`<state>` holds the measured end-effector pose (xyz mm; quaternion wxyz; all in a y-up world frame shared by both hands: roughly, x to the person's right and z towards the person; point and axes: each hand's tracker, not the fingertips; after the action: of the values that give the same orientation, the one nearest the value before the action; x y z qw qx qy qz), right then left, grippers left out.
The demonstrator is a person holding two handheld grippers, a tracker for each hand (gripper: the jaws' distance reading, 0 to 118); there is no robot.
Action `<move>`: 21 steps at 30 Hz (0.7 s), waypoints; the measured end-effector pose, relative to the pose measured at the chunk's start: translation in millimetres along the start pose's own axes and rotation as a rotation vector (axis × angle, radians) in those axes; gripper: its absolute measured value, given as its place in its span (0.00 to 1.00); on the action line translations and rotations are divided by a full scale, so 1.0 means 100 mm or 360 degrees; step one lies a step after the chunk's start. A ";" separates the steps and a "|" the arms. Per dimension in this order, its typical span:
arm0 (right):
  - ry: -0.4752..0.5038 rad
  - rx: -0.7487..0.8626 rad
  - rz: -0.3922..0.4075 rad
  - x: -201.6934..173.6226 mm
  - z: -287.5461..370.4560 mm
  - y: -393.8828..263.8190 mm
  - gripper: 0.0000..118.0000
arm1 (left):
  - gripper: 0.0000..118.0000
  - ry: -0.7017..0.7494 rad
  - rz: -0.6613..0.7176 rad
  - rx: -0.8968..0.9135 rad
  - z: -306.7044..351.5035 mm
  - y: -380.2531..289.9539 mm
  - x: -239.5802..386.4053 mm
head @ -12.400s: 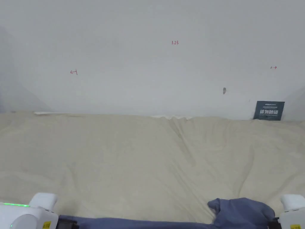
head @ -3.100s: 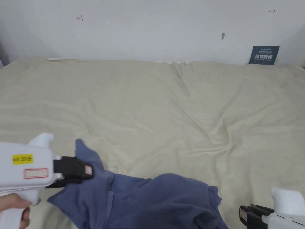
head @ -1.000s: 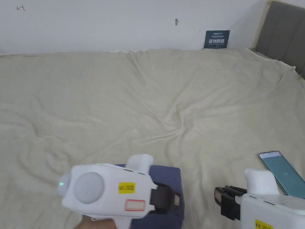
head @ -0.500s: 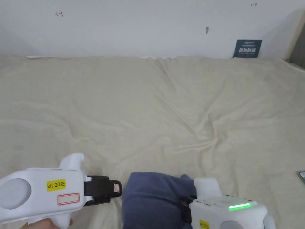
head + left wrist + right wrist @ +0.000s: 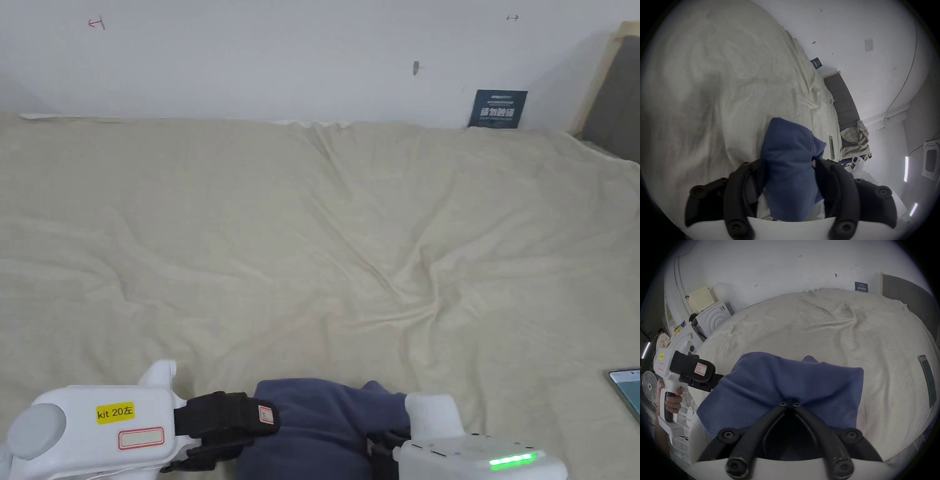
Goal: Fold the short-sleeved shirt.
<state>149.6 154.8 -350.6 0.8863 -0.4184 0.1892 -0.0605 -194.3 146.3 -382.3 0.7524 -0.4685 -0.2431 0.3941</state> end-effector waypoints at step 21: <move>0.0034 -0.0015 -0.0037 0.03 0.01 0.03 0.00 | 0.59 0.0309 -0.0476 -0.0297 -0.50 -0.01 0.57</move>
<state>152.3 156.9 -353.3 0.8814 -0.4242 0.1939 -0.0744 -124.3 166.9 -403.8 0.7758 -0.5306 -0.2718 0.2066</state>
